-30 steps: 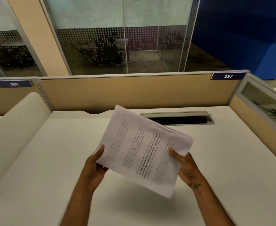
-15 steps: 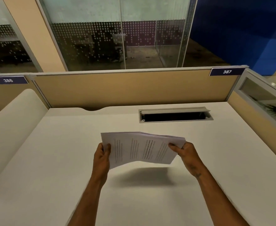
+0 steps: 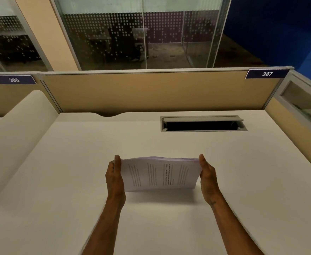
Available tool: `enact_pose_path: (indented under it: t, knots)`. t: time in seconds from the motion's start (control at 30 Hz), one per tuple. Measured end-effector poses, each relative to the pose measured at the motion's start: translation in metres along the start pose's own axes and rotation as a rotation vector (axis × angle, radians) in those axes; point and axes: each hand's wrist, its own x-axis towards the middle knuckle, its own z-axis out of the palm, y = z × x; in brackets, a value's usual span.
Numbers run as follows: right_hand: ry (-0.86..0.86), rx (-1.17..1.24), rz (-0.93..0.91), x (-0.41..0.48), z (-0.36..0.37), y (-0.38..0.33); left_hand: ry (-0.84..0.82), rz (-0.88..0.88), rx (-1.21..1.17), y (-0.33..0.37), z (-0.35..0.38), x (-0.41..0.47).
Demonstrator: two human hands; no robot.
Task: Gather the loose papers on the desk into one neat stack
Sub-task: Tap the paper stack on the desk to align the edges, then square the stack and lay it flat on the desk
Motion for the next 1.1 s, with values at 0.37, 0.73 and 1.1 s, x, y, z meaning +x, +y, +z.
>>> enact_pose_path:
  t: [0.37, 0.73, 1.1]
  knots:
    - [-0.012, 0.014, 0.009, 0.003, 0.0, -0.004, 0.166, -0.136, 0.039, 0.001, 0.017, 0.004]
    - [-0.002, -0.076, -0.048, 0.006, -0.006, -0.009, -0.13, 0.082, 0.149, -0.009, 0.003, 0.005]
    - [-0.166, -0.57, -0.181, 0.014, -0.021, -0.065, -0.2, 0.601, 0.642, 0.091, 0.051, 0.003]
